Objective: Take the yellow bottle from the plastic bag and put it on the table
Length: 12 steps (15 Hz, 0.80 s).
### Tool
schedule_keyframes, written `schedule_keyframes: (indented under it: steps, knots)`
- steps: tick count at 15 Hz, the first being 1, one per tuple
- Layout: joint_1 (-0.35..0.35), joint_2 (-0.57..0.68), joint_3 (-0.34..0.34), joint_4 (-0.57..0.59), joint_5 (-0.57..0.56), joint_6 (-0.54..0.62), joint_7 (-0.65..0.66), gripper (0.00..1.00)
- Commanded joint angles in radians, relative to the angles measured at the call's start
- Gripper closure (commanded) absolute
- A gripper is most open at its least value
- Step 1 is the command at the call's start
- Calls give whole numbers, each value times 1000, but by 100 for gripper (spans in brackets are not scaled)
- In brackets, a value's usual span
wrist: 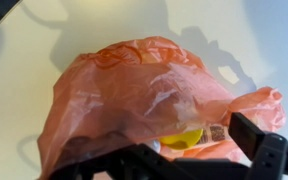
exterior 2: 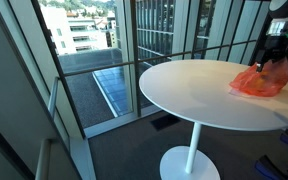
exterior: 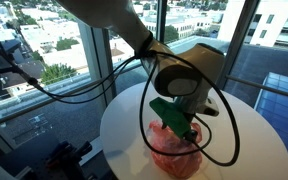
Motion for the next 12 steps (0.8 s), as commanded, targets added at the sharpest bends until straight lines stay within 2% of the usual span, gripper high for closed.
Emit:
schedule_keyframes:
  steps: [1, 12]
  knots:
    - [-6, 5, -4, 10, 12, 15, -5, 0]
    - [-2, 18, -5, -4, 33, 128, 45, 0]
